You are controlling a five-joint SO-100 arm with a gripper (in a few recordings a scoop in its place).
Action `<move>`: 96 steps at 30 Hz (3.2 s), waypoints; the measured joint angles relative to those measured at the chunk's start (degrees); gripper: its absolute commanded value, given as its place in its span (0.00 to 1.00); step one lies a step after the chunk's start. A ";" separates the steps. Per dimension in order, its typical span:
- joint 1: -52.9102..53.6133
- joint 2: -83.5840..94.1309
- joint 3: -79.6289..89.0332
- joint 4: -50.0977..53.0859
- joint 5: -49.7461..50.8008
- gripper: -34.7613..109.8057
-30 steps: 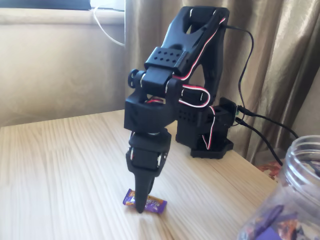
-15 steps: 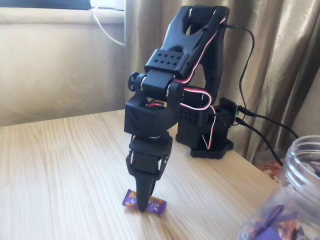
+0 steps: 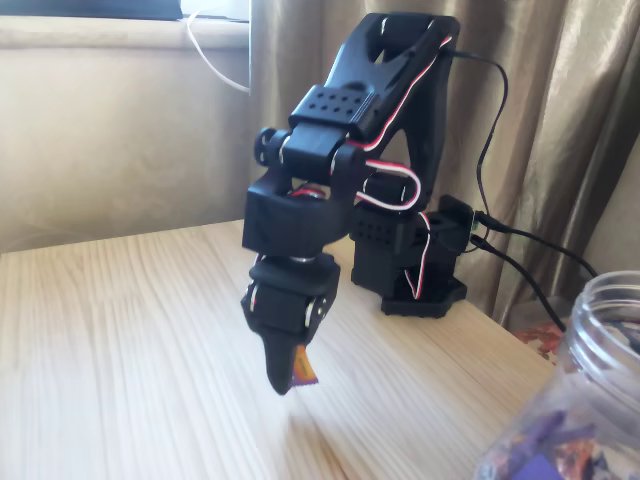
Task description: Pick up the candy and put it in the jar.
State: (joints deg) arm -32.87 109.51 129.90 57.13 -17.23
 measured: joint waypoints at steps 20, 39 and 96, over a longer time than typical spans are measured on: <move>0.88 -3.43 -51.33 39.99 3.69 0.24; -30.85 0.53 -58.18 37.71 12.04 0.24; -34.80 -9.84 -61.26 26.98 14.41 0.24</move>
State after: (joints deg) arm -67.68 99.67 68.64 84.11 -2.81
